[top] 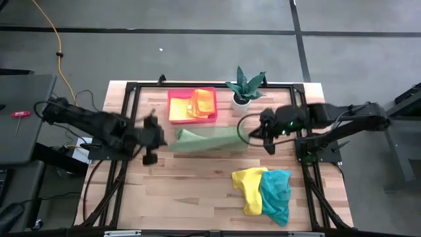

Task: Fold microfiber towels
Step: Fold the green microfiber towel

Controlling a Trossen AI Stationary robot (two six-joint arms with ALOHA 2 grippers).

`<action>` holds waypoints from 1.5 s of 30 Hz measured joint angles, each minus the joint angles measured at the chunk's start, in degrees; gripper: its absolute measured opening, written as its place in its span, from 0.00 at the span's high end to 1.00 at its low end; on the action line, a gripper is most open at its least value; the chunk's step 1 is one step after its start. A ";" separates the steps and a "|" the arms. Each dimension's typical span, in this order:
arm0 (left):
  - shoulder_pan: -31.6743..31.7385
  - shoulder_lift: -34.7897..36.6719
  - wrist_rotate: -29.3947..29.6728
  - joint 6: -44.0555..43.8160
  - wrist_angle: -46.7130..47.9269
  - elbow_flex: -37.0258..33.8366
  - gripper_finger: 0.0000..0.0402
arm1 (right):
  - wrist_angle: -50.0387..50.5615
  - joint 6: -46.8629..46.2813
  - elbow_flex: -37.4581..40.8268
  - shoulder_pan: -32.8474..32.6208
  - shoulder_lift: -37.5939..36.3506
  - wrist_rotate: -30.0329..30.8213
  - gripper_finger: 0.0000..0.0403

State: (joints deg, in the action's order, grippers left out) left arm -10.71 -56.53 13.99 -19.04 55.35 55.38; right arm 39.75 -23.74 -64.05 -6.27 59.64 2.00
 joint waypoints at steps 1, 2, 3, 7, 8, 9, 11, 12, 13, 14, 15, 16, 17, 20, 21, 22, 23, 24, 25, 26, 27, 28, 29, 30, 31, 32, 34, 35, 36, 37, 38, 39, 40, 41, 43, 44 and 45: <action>-2.26 -0.02 -0.77 -3.15 -2.74 -2.35 1.00 | -1.17 -2.02 1.74 -1.36 0.06 0.02 1.00; -4.45 -0.02 -1.47 -6.15 -5.60 -4.52 1.00 | -3.03 -4.11 3.57 -2.68 0.21 0.04 1.00; -6.53 -0.02 -1.96 -9.30 -8.17 -6.48 1.00 | -5.49 -6.14 5.53 -3.92 0.35 0.04 1.00; -13.70 -0.35 -3.88 -21.70 -16.84 -12.60 1.00 | -15.74 -14.11 14.96 -8.35 1.27 0.88 1.00; -15.23 -0.38 -4.12 -24.54 -17.83 -13.67 1.00 | -18.15 -16.03 17.10 -9.28 1.61 1.06 1.00; -16.82 -0.77 -4.62 -27.40 -19.55 -14.50 1.00 | -20.44 -17.84 18.98 -10.10 2.00 1.08 1.00; -19.77 -1.25 -5.87 -32.11 -21.60 -15.92 1.00 | -25.15 -21.04 22.15 -11.48 3.23 1.11 1.00; -21.07 -1.43 -6.22 -33.61 -22.00 -16.24 1.00 | -27.35 -22.55 23.31 -12.11 3.92 0.94 1.00; -22.23 -1.95 -6.70 -34.64 -22.76 -16.23 1.00 | -29.16 -23.64 24.14 -12.66 4.58 0.46 1.00; -23.13 -2.51 -6.67 -35.22 -22.91 -16.19 1.00 | -30.62 -24.42 24.85 -13.11 5.23 0.10 1.00; -23.70 -2.88 -5.94 -35.47 -22.41 -16.27 1.00 | -31.86 -25.06 25.12 -13.43 6.11 -0.08 1.00; -23.95 -3.18 -5.20 -35.60 -22.23 -16.31 1.00 | -32.42 -25.27 25.16 -13.54 7.03 -0.29 1.00; -23.97 -3.55 -4.06 -35.83 -22.14 -16.31 1.00 | -32.05 -25.31 25.19 -13.52 7.65 -0.36 1.00; -22.47 -4.20 0.52 -35.88 -19.73 -16.39 1.00 | -31.54 -25.53 24.76 -12.24 10.18 0.63 1.00; -21.67 -4.39 2.36 -35.85 -19.04 -16.39 1.00 | -31.17 -25.49 24.76 -11.73 10.55 0.96 1.00; -20.71 -4.66 4.08 -35.55 -18.32 -16.36 1.00 | -31.22 -25.39 24.75 -11.16 10.96 1.22 1.00; -19.72 -4.74 5.52 -34.84 -16.61 -16.36 1.00 | -31.27 -25.34 24.70 -10.47 11.45 1.67 1.00; -18.66 -4.60 6.91 -33.84 -14.79 -16.40 1.00 | -30.70 -25.26 24.70 -9.84 11.78 2.38 1.00; -17.47 -4.49 8.40 -32.75 -13.80 -16.40 1.00 | -29.48 -24.90 24.70 -9.25 11.82 3.27 1.00; -16.20 -4.49 9.98 -31.92 -12.70 -16.34 1.00 | -28.61 -24.40 24.70 -8.54 11.81 4.57 1.00; -14.86 -4.56 11.55 -31.02 -11.19 -16.33 1.00 | -28.15 -24.03 24.69 -7.71 11.78 5.97 1.00; -13.43 -4.55 12.91 -29.95 -10.03 -16.37 1.00 | -27.41 -23.81 24.62 -6.91 11.78 7.47 1.00; -11.89 -4.53 13.90 -28.87 -9.67 -16.38 1.00 | -26.29 -23.80 24.59 -5.90 11.61 8.76 1.00; -10.33 -4.54 14.44 -27.56 -9.44 -16.34 1.00 | -25.22 -23.81 24.59 -4.75 11.46 9.60 1.00; -8.81 -4.55 14.63 -26.06 -9.03 -16.36 1.00 | -25.03 -23.80 24.59 -3.64 11.47 9.98 1.00; -7.37 -4.55 14.86 -24.47 -8.63 -16.34 1.00 | -24.74 -23.78 24.59 -2.56 11.57 9.99 1.00; -4.71 -4.64 16.16 -21.01 -9.19 -16.33 1.00 | -23.56 -23.78 24.59 -0.60 11.73 10.04 1.00; -3.43 -4.74 17.07 -19.42 -9.13 -16.31 1.00 | -23.64 -23.78 24.59 0.16 12.16 10.15 1.00; -2.20 -4.76 17.86 -18.05 -9.05 -16.33 1.00 | -23.57 -23.78 24.59 0.82 12.49 10.35 1.00; -0.98 -4.76 18.91 -16.80 -9.31 -16.33 1.00 | -23.29 -23.78 24.59 1.41 12.76 10.60 1.00; 0.33 -4.74 19.95 -15.87 -9.35 -16.29 1.00 | -23.62 -23.81 24.57 1.93 13.28 10.87 1.00; 1.53 -4.76 20.88 -14.81 -9.30 -16.31 1.00 | -23.72 -23.83 24.55 2.30 13.95 10.89 1.00; 2.72 -4.76 21.71 -13.72 -9.73 -16.31 1.00 | -23.54 -23.83 24.55 2.63 14.59 10.96 1.00; 3.91 -4.76 22.57 -12.72 -10.45 -16.30 1.00 | -23.57 -23.81 24.55 2.92 15.17 11.22 1.00; 6.36 -4.76 23.43 -10.82 -11.85 -16.31 1.00 | -23.97 -23.93 24.55 3.43 16.73 11.51 1.00; 7.58 -4.76 23.29 -10.06 -13.06 -16.31 1.00 | -23.86 -24.07 24.55 3.72 17.38 11.52 1.00; 8.63 -4.76 22.75 -9.35 -14.30 -16.31 1.00 | -23.86 -24.11 24.55 3.86 17.94 11.54 1.00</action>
State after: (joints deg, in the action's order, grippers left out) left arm -2.08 -61.30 36.74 -28.39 41.05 39.07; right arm 15.89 -47.86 -39.51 -2.41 77.58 13.54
